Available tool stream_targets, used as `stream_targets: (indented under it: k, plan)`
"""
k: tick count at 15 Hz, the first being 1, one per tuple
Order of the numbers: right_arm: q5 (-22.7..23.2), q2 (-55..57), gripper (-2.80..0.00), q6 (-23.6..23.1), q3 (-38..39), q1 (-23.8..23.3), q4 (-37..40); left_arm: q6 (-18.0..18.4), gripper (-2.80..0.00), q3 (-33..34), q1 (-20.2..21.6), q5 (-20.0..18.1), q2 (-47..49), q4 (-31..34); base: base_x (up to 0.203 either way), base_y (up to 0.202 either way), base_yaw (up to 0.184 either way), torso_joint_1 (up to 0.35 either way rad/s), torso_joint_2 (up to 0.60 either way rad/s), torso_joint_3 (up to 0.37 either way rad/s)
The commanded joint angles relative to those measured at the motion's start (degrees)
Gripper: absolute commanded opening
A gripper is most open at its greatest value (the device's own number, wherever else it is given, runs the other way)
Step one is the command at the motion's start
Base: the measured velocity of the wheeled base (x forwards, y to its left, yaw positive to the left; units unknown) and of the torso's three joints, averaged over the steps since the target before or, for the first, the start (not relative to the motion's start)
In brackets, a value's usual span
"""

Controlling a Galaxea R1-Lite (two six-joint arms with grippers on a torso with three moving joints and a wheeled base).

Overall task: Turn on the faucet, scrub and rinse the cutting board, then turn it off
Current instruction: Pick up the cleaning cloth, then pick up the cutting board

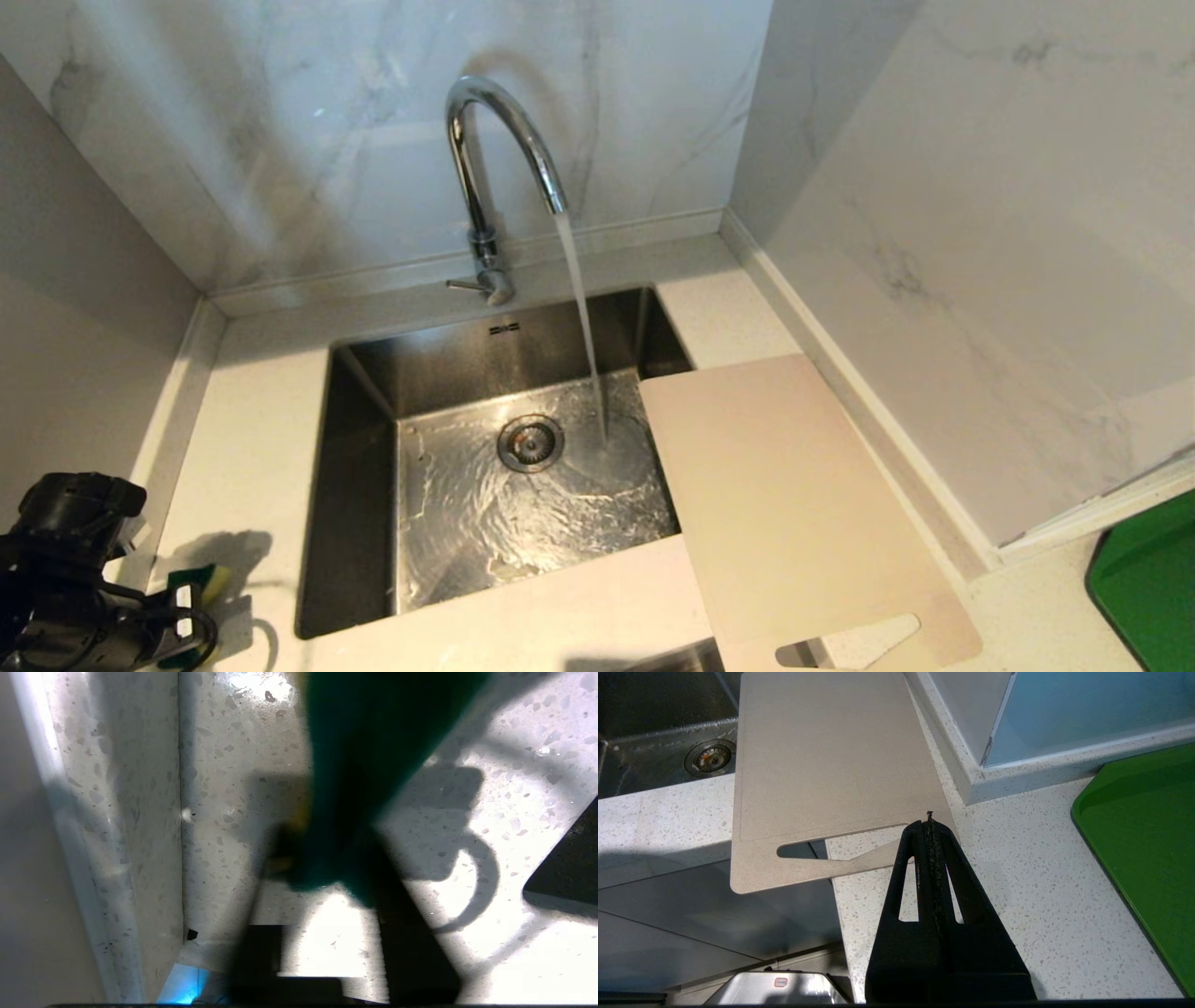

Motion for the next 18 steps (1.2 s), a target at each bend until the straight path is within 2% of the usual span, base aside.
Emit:
stream_targets:
  k: [1, 5, 8, 12, 15, 18]
  plan:
    - [0.01, -0.09, -2.8, 0.01, 0.01, -0.01, -0.02, -0.14, -2.8, -0.2, 0.1, -0.03, 0.08, -1.07, 0.0, 0.0, 0.0, 0.0, 0.0, 0.0]
    - [-0.04, -0.09, -2.8, 0.02, 0.07, 0.0, -0.02, -0.14, -2.8, -3.05, 0.04, 0.1, -0.46, -3.08, 0.0, 0.0, 0.0, 0.0, 0.0, 0.0]
    - [0.01, -0.09, -2.8, -0.06, 0.09, 0.0, -0.02, 0.28, -2.8, -6.52, -1.67, 0.17, -5.32, -1.73, 0.0, 0.0, 0.0, 0.0, 0.0, 0.0]
    - [0.01, -0.09, -2.8, -0.01, 0.0, 0.0, -0.02, 1.71, -2.8, -14.79, -5.51, 0.65, -14.84, 8.31, 0.0, 0.0, 0.0, 0.0, 0.0, 0.0]
    - [0.01, -0.09, -2.8, 0.02, 0.09, 0.0, -0.02, 6.47, -2.8, -19.86, -4.6, 0.9, -21.86, 13.46, 0.0, 0.0, 0.0, 0.0, 0.0, 0.0]
    - [0.01, -0.09, -2.8, -0.03, 0.09, 0.0, -0.02, 14.26, -2.8, -22.79, 2.19, 1.47, -26.78, 14.02, 0.0, 0.0, 0.0, 0.0, 0.0, 0.0]
